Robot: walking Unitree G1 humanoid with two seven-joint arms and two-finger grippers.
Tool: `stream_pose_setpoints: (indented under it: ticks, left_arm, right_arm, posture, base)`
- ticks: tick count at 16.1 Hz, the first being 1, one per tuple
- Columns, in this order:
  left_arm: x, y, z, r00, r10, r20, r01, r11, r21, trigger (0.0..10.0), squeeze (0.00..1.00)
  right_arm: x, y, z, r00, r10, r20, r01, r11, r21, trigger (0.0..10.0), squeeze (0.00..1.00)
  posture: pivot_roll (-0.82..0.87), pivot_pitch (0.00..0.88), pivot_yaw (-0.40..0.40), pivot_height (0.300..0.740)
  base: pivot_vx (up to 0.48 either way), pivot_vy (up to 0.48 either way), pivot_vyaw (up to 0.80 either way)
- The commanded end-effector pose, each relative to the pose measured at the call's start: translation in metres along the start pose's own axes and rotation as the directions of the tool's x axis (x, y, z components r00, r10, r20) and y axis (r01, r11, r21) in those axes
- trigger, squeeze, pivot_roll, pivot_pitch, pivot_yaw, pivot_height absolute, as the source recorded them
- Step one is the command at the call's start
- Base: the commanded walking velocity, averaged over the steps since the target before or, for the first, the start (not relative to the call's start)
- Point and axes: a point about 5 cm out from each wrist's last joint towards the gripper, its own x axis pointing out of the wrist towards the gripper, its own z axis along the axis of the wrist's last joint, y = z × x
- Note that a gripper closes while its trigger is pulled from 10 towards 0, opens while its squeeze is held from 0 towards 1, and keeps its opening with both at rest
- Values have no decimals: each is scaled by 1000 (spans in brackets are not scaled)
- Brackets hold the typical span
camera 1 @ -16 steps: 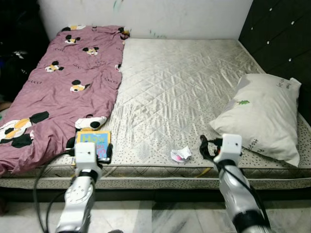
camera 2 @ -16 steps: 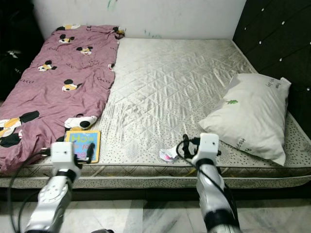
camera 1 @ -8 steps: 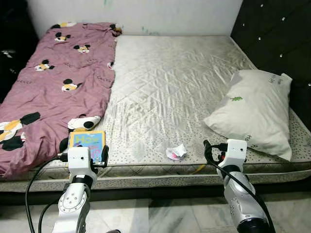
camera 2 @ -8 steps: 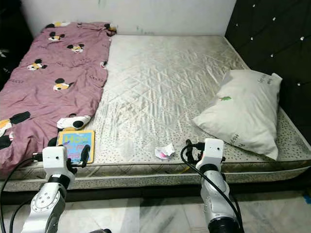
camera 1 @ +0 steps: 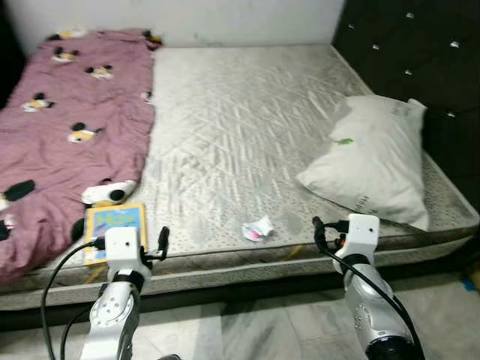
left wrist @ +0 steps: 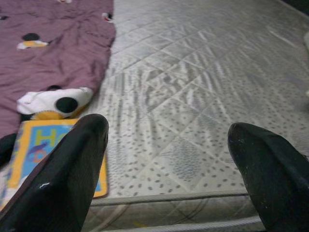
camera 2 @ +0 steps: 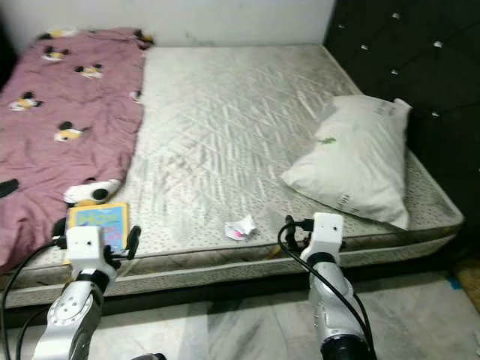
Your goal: Clean up the room
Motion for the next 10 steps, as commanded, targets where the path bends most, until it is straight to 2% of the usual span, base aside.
stream_pose_setpoints:
  ticks: [1,2,4,7,10]
  left_arm:
    - [-1,2,0,1000,-5,-5,5,1000,-5,10000,0]
    - [-1,2,0,1000,-6,-7,6,1000,-6,10000,0]
    - [-1,1,-1,1000,-12,-10,12,1000,-10,10000,0]
    - [0,1,0,1000,-22,-4,22,1000,-14,10000,0]
    - [1,0,1,999,-32,-1,32,999,-18,10000,0]
  right_arm:
    - [0,-1,0,1000,-10,-11,10,1000,3,10000,0]
    - [0,-1,0,1000,-9,-15,9,1000,3,10000,0]
    - [1,-1,0,1000,-10,-19,10,1000,1,10000,0]
    - [2,1,0,1000,-3,-18,3,1000,-5,10000,0]
    - [2,1,1,1000,-4,-18,3,1000,-6,10000,0]
  posture:
    - [4,135,-43,740]
    - [5,133,-43,740]
    - [6,129,-44,740]
    - [7,127,-43,740]
    - [5,129,-39,740]
  base:
    - [0,0,0]
    - [0,0,0]
    - [0,0,-588]
    - [0,0,0]
    - [252,0,0]
